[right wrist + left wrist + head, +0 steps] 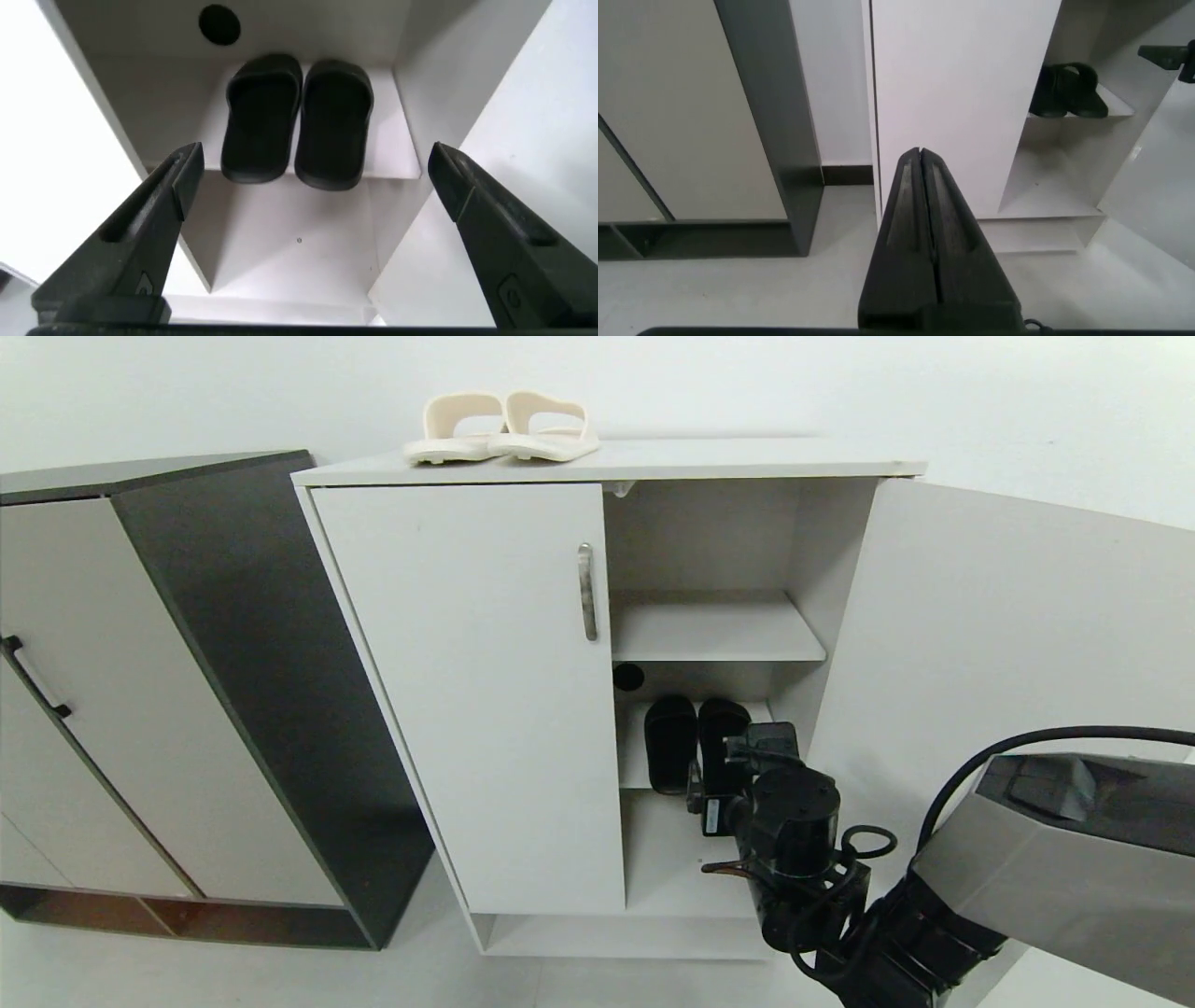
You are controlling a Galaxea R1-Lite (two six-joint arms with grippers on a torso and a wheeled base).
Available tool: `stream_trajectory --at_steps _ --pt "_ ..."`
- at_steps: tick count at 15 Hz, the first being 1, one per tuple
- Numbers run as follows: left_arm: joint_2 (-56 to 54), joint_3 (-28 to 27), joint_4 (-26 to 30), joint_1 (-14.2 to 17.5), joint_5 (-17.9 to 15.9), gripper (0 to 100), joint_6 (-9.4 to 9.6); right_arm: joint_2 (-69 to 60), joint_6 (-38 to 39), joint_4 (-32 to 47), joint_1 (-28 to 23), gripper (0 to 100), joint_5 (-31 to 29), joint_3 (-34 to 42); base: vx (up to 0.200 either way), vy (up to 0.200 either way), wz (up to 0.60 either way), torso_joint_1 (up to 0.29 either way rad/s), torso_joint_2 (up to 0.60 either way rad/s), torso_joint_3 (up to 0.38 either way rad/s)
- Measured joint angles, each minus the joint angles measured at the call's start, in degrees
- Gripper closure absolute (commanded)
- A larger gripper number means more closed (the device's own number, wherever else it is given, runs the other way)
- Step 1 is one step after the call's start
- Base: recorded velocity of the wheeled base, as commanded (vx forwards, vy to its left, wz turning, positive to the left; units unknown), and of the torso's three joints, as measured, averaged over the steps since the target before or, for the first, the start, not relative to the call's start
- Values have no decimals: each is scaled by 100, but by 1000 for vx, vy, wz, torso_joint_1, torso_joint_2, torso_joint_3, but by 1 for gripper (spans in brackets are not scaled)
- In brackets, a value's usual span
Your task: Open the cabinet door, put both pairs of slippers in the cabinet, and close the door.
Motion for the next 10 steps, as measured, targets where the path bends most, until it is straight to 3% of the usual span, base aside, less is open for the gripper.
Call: stream_trajectory --at_steps 8,10 --pt "0 0 0 0 -11 100 -5 -9 -336 -402 -11 0 44 300 0 0 0 0 0 0" --pt "0 0 2 0 -9 100 -5 -20 -334 -402 -22 0 55 366 0 200 0 7 5 2"
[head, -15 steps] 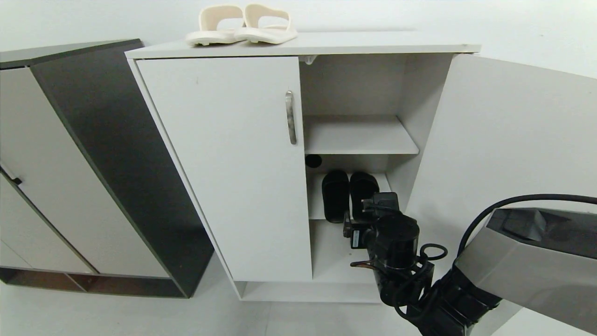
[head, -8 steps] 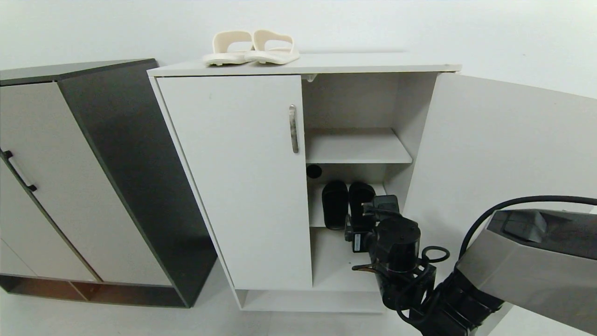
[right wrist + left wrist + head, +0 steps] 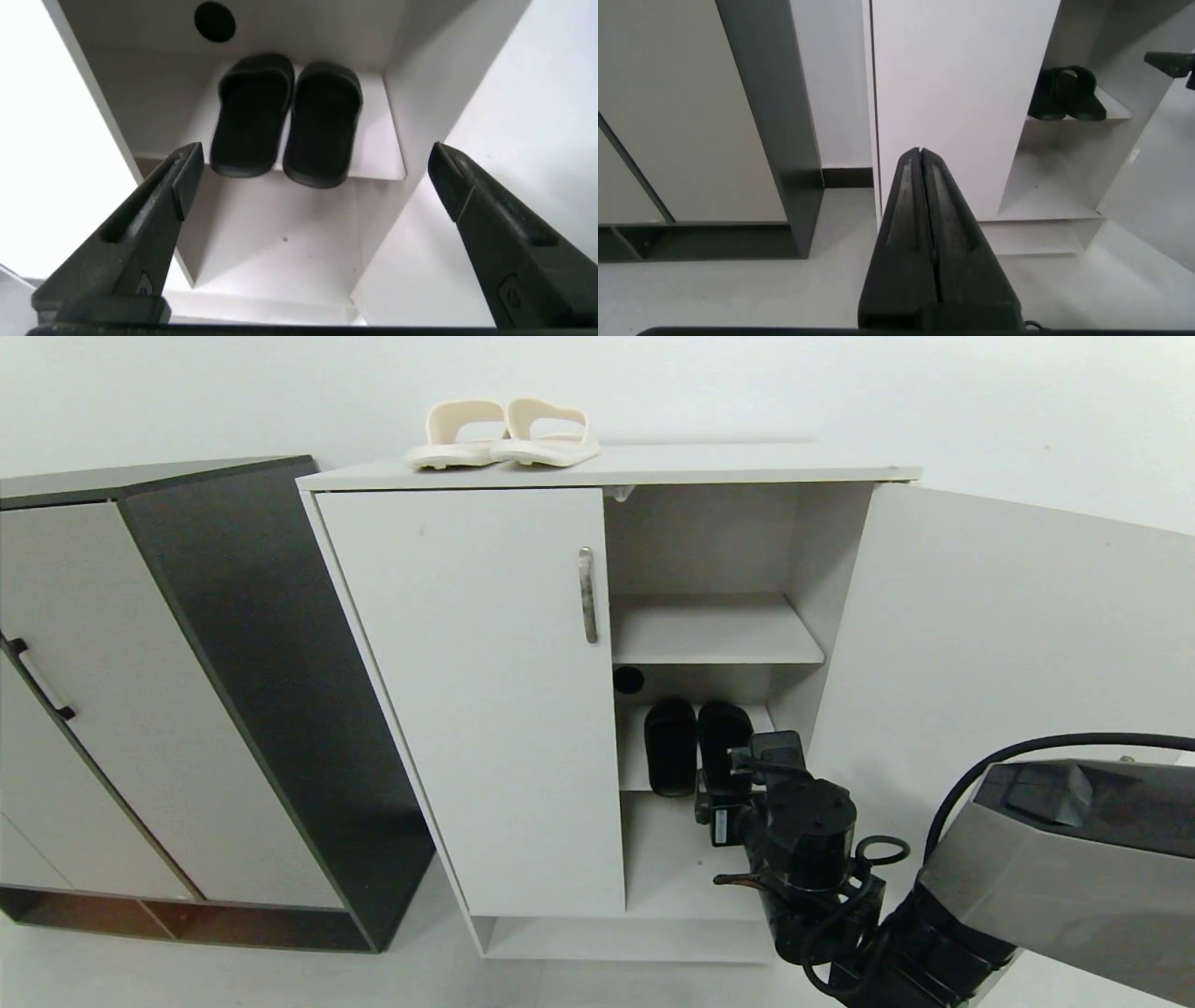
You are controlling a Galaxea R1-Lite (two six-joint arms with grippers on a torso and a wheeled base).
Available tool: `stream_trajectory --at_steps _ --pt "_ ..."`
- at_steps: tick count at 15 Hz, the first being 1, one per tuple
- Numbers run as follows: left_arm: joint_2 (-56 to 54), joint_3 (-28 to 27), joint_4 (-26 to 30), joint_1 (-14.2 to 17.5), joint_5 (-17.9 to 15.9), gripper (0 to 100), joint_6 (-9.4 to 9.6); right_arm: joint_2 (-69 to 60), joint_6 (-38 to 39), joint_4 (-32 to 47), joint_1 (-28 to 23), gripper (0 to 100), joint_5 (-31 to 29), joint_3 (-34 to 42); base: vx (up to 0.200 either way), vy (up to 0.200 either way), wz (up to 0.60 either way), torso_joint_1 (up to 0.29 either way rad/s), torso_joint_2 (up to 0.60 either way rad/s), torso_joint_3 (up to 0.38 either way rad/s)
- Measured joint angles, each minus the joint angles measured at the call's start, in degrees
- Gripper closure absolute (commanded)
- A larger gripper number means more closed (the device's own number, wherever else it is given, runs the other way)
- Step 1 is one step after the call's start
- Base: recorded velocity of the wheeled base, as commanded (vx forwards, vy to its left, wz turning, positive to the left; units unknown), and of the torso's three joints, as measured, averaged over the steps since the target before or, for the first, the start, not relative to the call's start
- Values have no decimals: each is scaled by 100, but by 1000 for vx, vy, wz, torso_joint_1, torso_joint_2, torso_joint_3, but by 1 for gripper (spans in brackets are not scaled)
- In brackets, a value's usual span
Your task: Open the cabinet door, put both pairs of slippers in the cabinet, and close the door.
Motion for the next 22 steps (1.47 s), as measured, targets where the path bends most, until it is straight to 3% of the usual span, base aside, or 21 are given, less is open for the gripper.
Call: stream_trajectory --at_steps 17,22 --pt "0 0 0 0 -11 100 7 -135 -138 -57 20 0 5 297 0 200 0 3 2 3" --pt "0 0 0 2 -11 100 13 -138 -168 -145 -20 0 133 384 0 0 0 0 0 0"
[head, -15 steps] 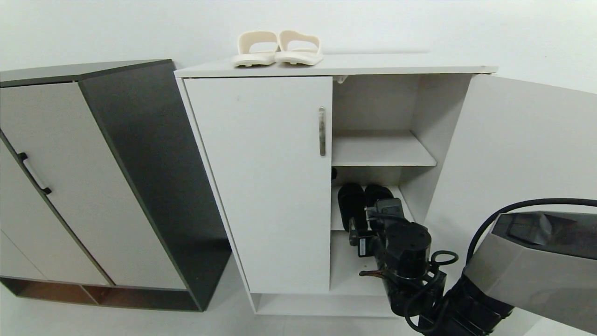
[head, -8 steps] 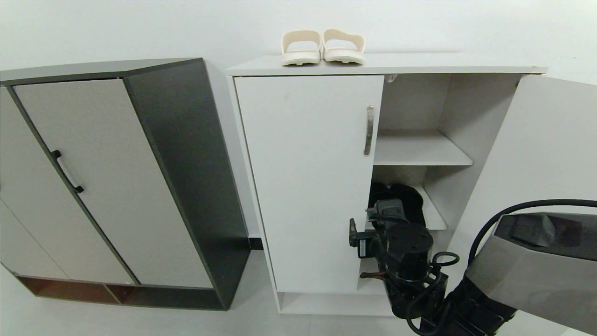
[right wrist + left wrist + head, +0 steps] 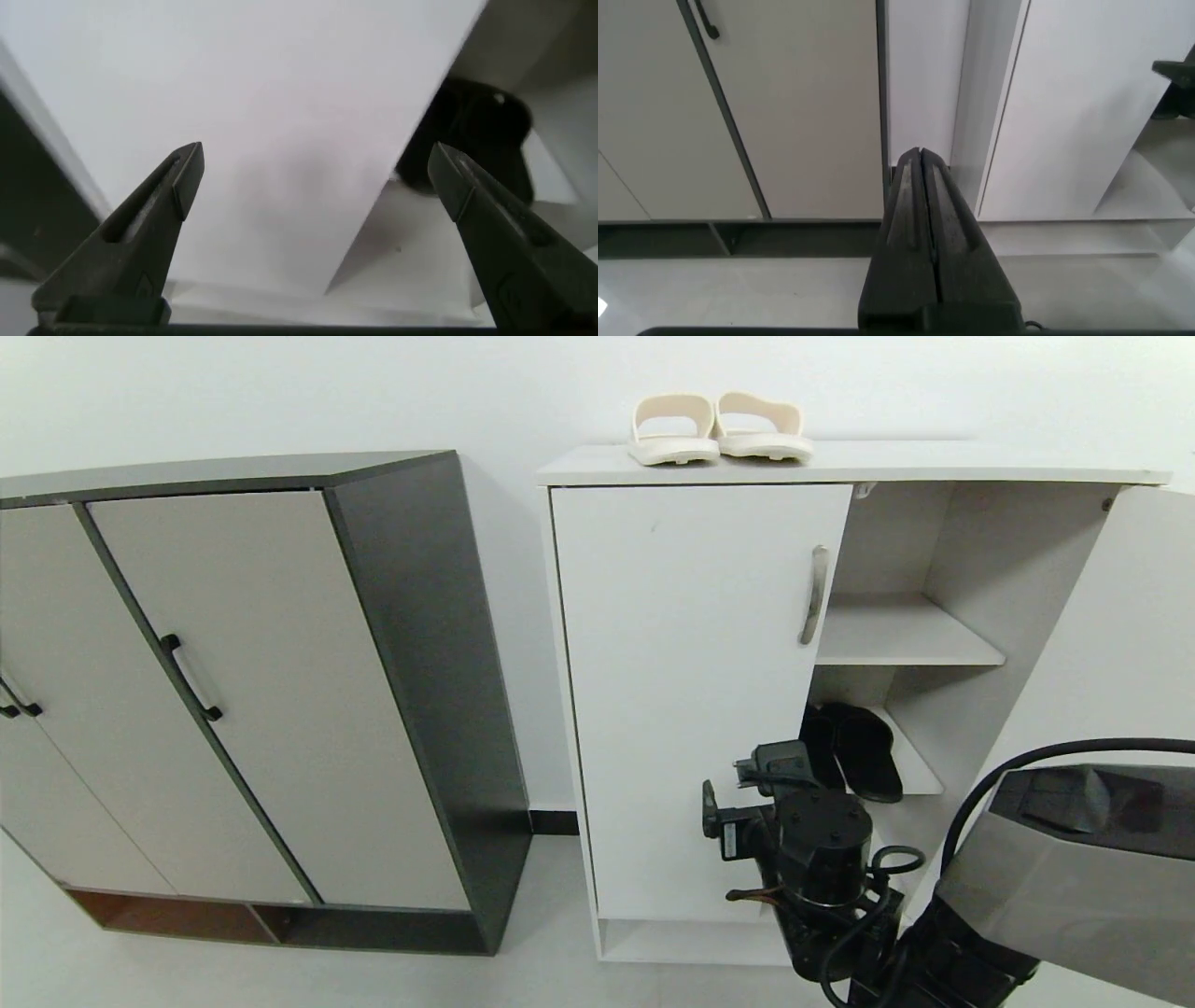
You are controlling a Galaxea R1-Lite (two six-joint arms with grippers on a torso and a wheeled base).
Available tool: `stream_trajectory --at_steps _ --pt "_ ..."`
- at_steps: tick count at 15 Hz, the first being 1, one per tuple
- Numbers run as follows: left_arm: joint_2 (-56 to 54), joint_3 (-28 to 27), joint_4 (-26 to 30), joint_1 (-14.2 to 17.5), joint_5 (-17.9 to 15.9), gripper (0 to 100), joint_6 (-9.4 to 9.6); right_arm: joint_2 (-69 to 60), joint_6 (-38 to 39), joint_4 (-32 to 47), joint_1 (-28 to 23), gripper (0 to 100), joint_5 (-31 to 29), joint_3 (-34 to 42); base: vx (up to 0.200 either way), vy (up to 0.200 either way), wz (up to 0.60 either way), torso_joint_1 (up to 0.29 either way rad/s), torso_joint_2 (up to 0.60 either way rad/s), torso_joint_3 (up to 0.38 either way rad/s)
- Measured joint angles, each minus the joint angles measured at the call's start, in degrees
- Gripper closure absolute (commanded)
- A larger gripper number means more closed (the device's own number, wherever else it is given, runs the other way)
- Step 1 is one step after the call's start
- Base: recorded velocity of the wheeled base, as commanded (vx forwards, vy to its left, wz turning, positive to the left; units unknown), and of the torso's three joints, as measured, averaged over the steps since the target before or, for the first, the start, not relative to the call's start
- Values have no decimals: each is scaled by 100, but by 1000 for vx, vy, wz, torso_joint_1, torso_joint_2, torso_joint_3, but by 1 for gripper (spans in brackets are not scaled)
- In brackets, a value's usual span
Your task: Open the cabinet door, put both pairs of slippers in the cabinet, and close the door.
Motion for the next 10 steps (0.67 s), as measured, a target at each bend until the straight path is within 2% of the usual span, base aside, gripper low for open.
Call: stream_trajectory --at_steps 4,7,10 --pt "0 0 0 -2 0 100 0 2 -60 -24 -9 0 89 0 0 0 0 0 0 0" --pt "0 0 0 -2 2 100 2 -55 -66 -35 2 0 436 90 0 0 0 0 0 0" --pt "0 0 0 -2 2 100 0 -69 -74 -88 -6 0 436 110 0 0 0 0 0 0"
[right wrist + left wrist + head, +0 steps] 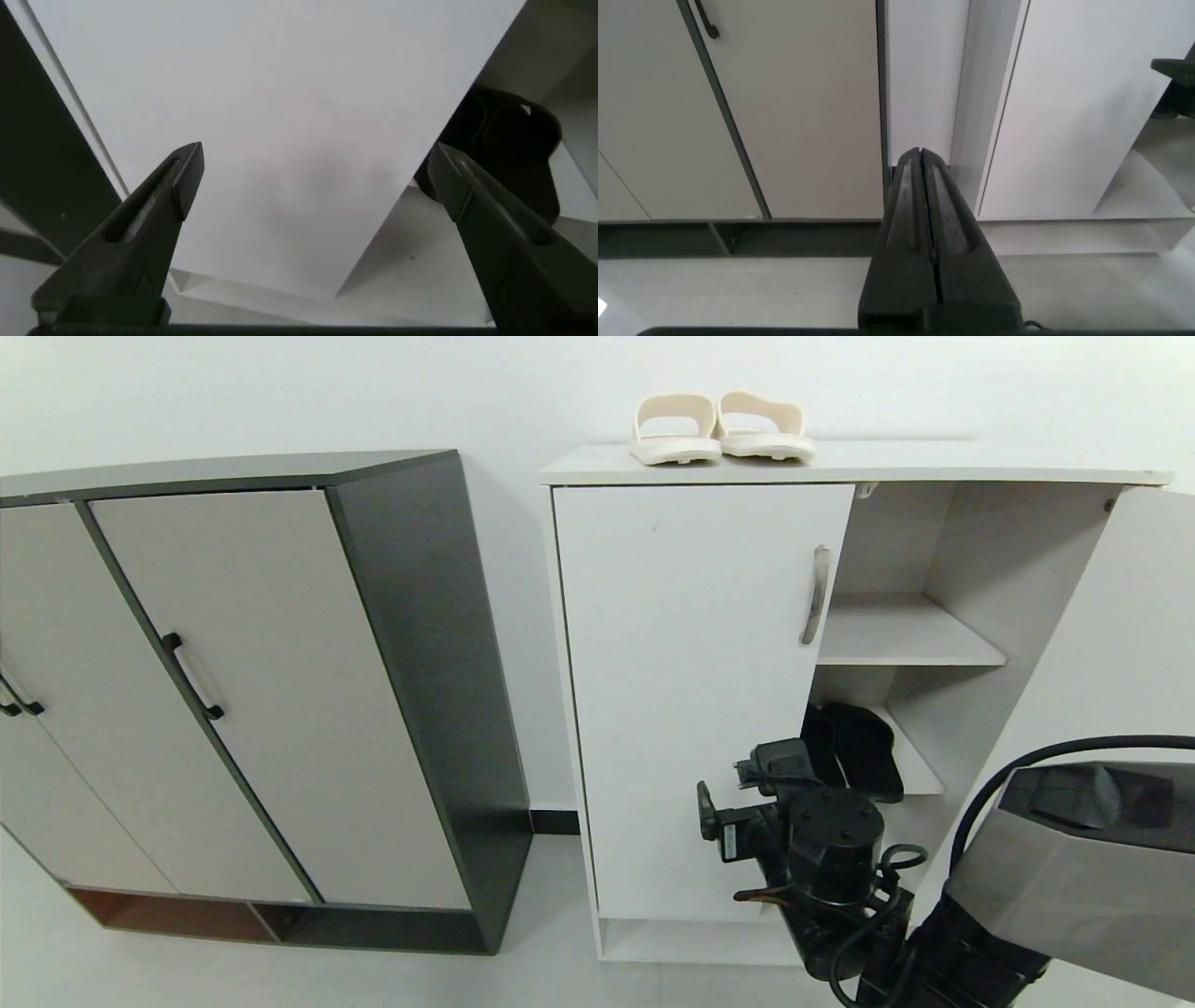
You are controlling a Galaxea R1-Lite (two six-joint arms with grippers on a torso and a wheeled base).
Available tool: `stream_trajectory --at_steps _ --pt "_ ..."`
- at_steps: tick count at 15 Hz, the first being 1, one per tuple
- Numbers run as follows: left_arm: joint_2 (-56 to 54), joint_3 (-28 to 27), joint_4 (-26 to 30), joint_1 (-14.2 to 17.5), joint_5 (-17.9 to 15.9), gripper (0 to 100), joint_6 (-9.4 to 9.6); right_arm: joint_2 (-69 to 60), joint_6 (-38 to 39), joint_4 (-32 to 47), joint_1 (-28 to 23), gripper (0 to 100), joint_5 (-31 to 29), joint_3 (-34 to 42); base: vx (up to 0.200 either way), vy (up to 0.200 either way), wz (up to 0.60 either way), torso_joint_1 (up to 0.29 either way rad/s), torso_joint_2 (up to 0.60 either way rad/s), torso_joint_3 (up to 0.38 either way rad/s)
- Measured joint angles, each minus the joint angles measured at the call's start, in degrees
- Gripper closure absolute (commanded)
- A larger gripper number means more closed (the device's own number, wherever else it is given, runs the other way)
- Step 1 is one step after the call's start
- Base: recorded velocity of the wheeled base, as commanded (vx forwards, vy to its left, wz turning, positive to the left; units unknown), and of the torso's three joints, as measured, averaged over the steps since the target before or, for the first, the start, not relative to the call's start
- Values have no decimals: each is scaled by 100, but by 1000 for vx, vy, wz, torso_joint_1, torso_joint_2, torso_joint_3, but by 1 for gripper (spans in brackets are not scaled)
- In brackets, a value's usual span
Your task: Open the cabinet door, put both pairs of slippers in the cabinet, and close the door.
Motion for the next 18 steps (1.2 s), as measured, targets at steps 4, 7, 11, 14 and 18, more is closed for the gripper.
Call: stream_trajectory --at_steps 4,7,11,14,18 --pt "0 0 2 0 -2 100 0 -13 -43 -65 41 0 2 -5 0 0 0 5 -117 -126" --pt "0 2 10 2 -2 100 2 -20 -76 -68 37 0 0 6 0 0 0 45 -312 -355" --pt "0 0 0 0 0 100 2 -33 -73 -95 45 0 -1 5 0 0 0 87 -500 -353" --pt "0 0 0 0 0 100 2 -30 -73 -95 52 0 0 5 0 0 0 128 -461 -334" --pt "0 0 0 0 -2 100 2 -30 -73 -100 52 0 0 5 0 0 0 159 -475 -322"
